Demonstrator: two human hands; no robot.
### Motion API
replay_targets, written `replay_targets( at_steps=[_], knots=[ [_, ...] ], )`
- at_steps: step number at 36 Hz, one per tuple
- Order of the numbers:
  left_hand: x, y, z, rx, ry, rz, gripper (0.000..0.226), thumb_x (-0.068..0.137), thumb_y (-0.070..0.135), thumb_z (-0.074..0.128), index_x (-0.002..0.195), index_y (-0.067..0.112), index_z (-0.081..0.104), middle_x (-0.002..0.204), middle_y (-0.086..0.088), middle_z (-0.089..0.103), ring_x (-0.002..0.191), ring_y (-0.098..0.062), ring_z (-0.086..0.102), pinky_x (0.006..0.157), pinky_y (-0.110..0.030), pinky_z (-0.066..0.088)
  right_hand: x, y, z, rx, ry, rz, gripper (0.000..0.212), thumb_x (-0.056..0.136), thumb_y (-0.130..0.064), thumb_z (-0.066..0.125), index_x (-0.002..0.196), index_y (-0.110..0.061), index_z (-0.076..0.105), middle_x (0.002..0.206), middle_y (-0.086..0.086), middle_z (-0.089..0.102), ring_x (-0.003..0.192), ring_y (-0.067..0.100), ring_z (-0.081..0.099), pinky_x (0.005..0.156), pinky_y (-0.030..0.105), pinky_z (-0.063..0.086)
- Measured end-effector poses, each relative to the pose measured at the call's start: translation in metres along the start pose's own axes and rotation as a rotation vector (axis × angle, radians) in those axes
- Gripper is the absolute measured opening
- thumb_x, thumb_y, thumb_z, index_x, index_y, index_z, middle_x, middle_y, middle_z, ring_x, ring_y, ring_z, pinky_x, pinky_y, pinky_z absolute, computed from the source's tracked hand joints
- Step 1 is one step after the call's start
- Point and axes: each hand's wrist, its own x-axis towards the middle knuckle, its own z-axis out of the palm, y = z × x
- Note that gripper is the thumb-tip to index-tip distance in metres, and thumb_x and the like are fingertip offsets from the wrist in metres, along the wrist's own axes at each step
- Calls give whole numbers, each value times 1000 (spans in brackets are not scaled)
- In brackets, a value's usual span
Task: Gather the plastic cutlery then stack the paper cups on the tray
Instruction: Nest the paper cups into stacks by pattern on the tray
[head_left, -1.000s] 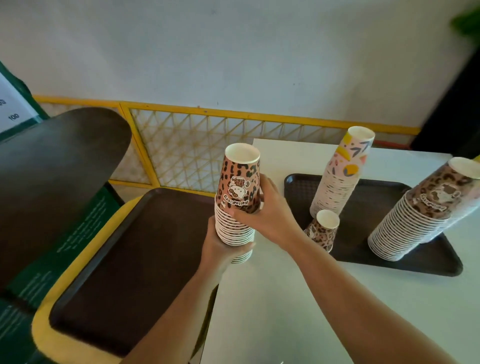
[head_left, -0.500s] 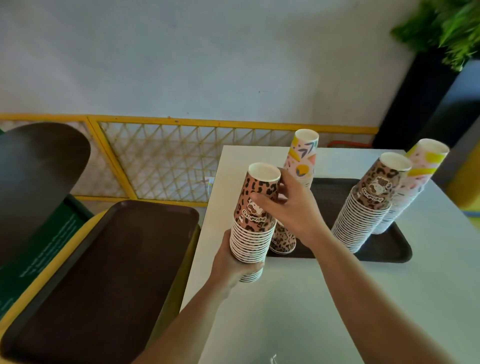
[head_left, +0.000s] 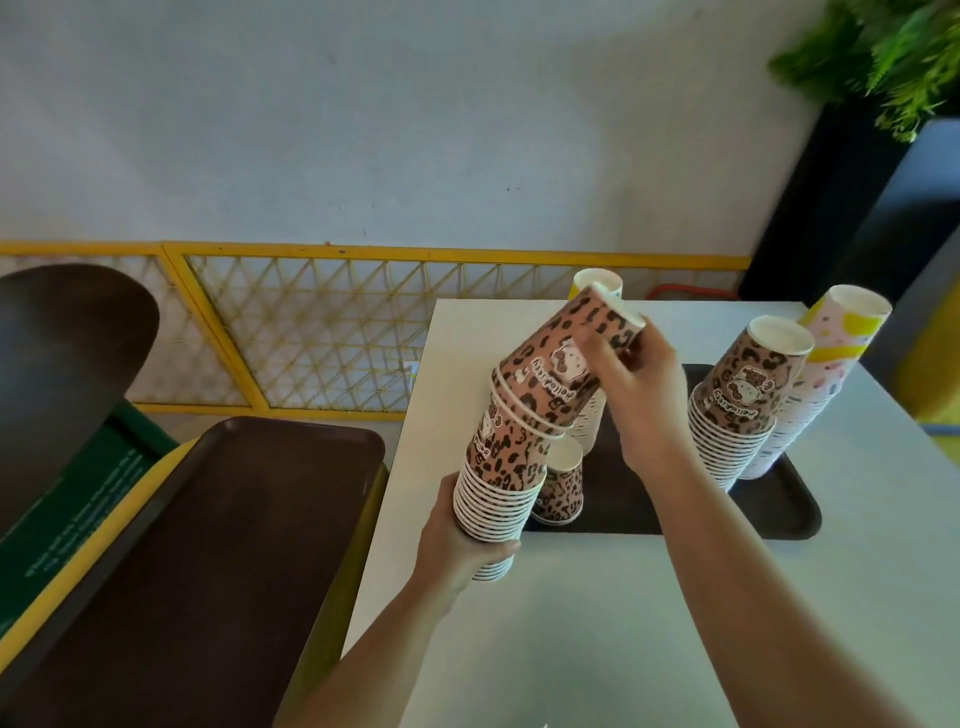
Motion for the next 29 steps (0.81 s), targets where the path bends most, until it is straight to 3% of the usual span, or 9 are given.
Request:
replay_targets(
  at_steps=[3,7,11,13,19,23,29],
  knots=[
    [1,-3,-2,-8,21,-11,81,51,12,90,116,31,45,103,15,61,95,-4,58,68,-14,47,8,3,-7,174,88,84,46,66,-49,65,95,-14,63,91,6,70,89,25,68,78,44,55],
    [5,-8,-4,-33,53,-28,85,51,11,91,120,27,45,105,13,60,98,-10,58,70,-17,48,15,13,-14,339,203,182,20,84,-28,65,96,-13,62,92,6,70,88,19,68,78,37,54],
    [9,-10,-6,-63,77,-23,87,50,7,90,120,29,43,108,10,60,102,-15,58,79,-28,52,14,36,-12,166,279,192,30,81,-33,67,103,-14,61,94,2,69,90,16,67,84,40,55],
    [10,-9,-7,-81,83,-20,85,51,5,90,118,29,44,108,9,60,101,-15,58,76,-27,51,9,48,-10,-35,292,149,37,82,-32,66,112,-12,58,97,-1,67,89,10,63,80,28,54],
    [12,-3,-7,-130,65,-30,85,51,0,88,118,29,43,107,8,60,101,-15,57,71,-21,49,-11,79,4,-282,181,31,52,77,-26,73,124,-15,53,107,-6,60,97,6,56,75,5,40],
    [13,-2,-7,-134,59,-34,85,52,0,87,119,28,43,110,6,59,105,-18,57,78,-27,50,-20,97,11,-340,114,30,57,72,-23,77,123,-13,53,115,4,62,105,16,59,85,22,44],
    [13,1,-7,-134,52,-45,85,54,0,87,118,31,41,106,12,57,105,-17,55,79,-28,49,-24,108,11,-409,-36,82,63,73,-23,77,128,-13,47,125,5,56,116,20,53,88,22,38]
  ],
)
